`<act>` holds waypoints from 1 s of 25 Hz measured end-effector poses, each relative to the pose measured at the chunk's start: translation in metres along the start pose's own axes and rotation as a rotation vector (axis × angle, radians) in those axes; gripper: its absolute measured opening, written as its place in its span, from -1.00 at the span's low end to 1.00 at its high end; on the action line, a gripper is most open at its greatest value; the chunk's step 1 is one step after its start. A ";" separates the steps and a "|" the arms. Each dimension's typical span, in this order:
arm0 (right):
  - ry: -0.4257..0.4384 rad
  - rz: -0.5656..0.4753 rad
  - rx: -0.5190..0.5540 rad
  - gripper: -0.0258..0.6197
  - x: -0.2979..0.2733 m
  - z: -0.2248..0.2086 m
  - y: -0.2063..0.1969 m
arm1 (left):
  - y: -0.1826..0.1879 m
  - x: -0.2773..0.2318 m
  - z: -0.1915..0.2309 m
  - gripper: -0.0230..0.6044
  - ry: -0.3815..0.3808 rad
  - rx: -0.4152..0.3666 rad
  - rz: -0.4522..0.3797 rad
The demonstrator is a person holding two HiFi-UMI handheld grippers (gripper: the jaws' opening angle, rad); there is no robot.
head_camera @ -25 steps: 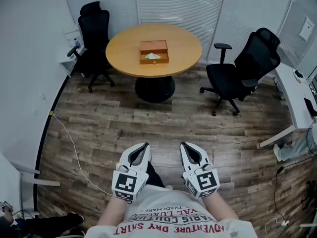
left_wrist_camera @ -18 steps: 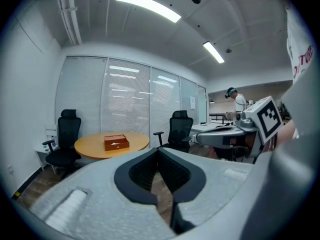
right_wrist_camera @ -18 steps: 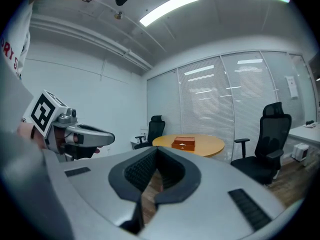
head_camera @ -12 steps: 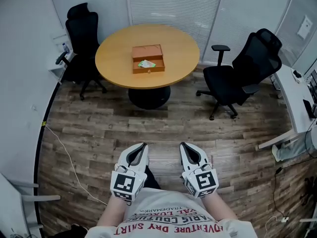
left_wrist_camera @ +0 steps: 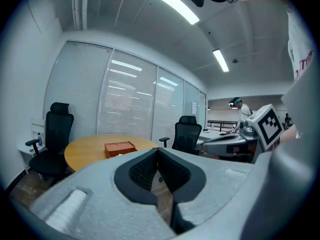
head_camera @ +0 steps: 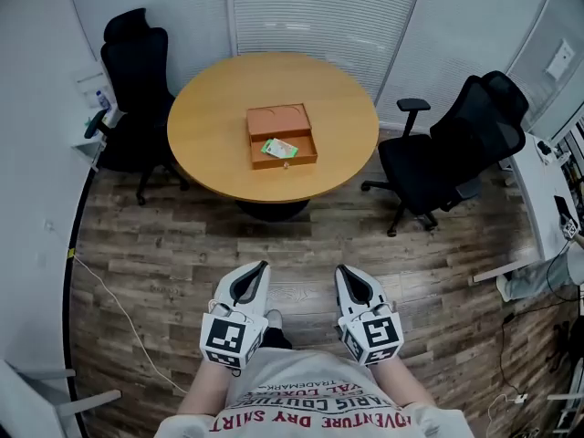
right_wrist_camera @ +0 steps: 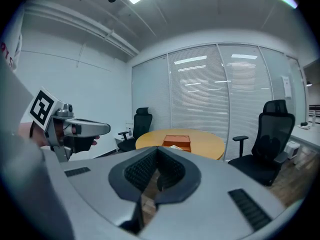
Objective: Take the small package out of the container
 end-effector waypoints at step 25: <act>0.199 0.074 0.014 -0.90 -0.267 -0.028 0.051 | 0.018 -0.127 0.205 -0.89 0.180 0.086 0.033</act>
Point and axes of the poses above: the fingertips, and each gripper's own axes: x backward along the fingers, z to its left, y out of its top, the point moved 3 cm from there along x, backward along the fingers, and after that the axes turned 4 degrees about z, right-handed, at the moved point
